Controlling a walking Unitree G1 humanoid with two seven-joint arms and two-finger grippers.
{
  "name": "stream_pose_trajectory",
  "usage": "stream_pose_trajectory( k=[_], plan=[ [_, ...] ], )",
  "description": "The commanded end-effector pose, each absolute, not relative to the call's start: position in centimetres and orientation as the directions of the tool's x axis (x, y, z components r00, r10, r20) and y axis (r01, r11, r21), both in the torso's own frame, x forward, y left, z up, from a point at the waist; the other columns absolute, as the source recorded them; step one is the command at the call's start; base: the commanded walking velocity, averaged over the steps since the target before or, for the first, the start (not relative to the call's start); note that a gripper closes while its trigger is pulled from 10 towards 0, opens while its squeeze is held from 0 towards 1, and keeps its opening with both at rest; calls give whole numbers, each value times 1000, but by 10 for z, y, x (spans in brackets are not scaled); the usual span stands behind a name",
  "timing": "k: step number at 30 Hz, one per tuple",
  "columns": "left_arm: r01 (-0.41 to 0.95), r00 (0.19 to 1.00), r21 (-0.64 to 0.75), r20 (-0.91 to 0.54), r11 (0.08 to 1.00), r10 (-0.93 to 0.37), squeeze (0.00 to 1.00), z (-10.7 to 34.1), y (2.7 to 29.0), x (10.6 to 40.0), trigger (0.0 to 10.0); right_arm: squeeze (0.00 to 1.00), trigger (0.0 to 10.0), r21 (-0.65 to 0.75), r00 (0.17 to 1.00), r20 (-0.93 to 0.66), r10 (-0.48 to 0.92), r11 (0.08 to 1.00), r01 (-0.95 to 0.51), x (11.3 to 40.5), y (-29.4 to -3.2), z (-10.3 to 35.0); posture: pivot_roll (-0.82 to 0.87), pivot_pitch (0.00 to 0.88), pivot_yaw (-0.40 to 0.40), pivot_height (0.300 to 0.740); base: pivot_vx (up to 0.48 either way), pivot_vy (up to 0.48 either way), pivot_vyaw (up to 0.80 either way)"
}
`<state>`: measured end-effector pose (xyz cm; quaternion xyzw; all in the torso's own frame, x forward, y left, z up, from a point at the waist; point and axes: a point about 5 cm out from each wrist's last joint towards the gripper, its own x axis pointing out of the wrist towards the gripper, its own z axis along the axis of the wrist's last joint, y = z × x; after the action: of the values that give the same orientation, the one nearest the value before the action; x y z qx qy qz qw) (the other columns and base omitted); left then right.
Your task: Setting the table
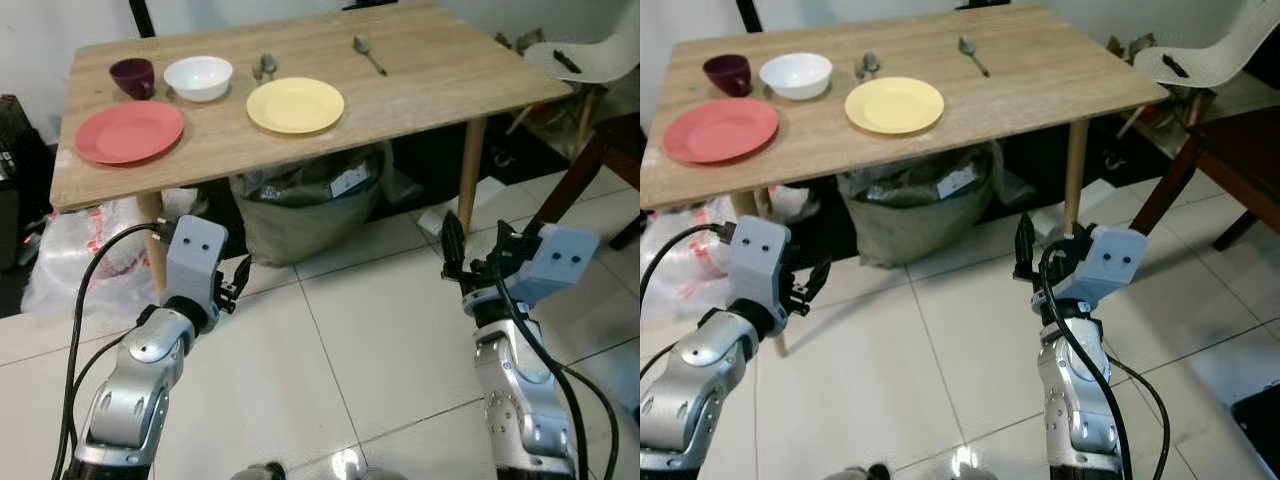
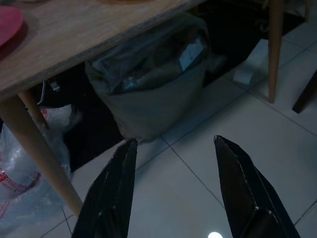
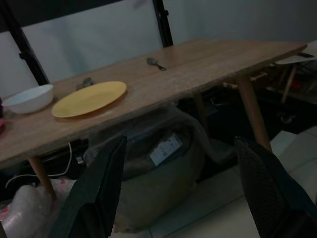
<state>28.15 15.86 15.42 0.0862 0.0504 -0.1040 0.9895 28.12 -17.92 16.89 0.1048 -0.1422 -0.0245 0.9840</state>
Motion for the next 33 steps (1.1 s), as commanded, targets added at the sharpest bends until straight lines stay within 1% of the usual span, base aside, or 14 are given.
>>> stream_pose_trajectory(
  k=[1, 7, 10, 13, 15, 16, 17, 18, 20, 21, 22, 25, 28, 33],
  plan=[
    [205, 972, 158, -148, 966, -182, 0, 150, 160, 282, 10000, 0, 10000, 218, 967, 242, -79, 976, 25, 281, -180, 164, -93, 60, 88, 740, 0, 0, -800],
    [236, 965, 142, -154, 961, -214, 0, 147, 157, 283, 10000, 0, 10000, 243, 973, 209, -96, 969, 44, 282, -185, 157, -93, 76, 85, 740, 0, 0, -800],
    [243, 962, 190, -176, 951, -211, 0, 137, 162, 281, 10000, 0, 10000, 199, 991, 124, -58, 979, 32, 279, -184, 133, -89, 78, 83, 740, 0, 0, -800],
    [251, 952, 177, -223, 952, -210, 0, 125, 168, 277, 10000, 0, 10000, 220, 999, 35, -35, 975, 27, 275, -183, 111, -86, 77, 81, 740, 0, 0, -800],
    [233, 936, 172, -307, 957, -173, 0, 102, 185, 266, 10000, 0, 10000, 214, 996, -91, 27, 977, -7, 267, -179, 76, -79, 76, 71, 740, 0, 0, -800],
    [233, 936, 172, -307, 957, -173, 0, 102, 185, 266, 10000, 0, 10000, 214, 996, -91, 27, 977, -7, 267, -179, 76, -79, 76, 71, 740, 0, 0, -800],
    [217, 927, 162, -344, 963, -151, 0, 92, 192, 260, 10000, 0, 10000, 212, 990, -135, 46, 977, -17, 264, -177, 64, -79, 76, 71, 740, 0, 0, -800],
    [155, 902, 144, -424, 977, -80, 0, 69, 211, 245, 10000, 0, 10000, 203, 971, -219, 95, 978, -50, 260, -172, 40, -67, 81, 48, 740, 0, 0, -800],
    [122, 891, 147, -452, 982, -43, 0, 59, 219, 238, 10000, 0, 10000, 203, 959, -255, 120, 977, -68, 259, -170, 30, -58, 78, 34, 740, 0, 0, -800],
    [45, 876, 161, -481, 986, 39, 0, 44, 232, 231, 10000, 0, 10000, 220, 936, -317, 152, 972, -83, 258, -166, 15, -50, 75, 17, 740, 0, 0, -800],
    [10, 866, 159, -494, 987, 70, 0, 38, 237, 228, 10000, 0, 10000, 237, 925, -344, 164, 968, -83, 257, -164, 9, -50, 75, 17, 740, 0, 0, -800],
    [-57, 846, 155, -516, 986, 131, 0, 27, 244, 223, 10000, 0, 10000, 246, 904, -393, 171, 966, -76, 255, -162, -2, -56, 75, -1, 740, 0, 0, -800],
    [-101, 826, 140, -539, 985, 162, 0, 15, 244, 218, 10000, 0, 10000, 252, 889, -420, 182, 964, -79, 254, -162, -8, -50, 71, -23, 740, 0, 0, 0],
    [-87, 830, 123, -539, 989, 140, 0, 10, 236, 217, 10000, 0, 10000, 258, 893, -407, 192, 962, -90, 255, -162, -7, -64, 75, -25, 740, 0, 0, -480]
  ],
)
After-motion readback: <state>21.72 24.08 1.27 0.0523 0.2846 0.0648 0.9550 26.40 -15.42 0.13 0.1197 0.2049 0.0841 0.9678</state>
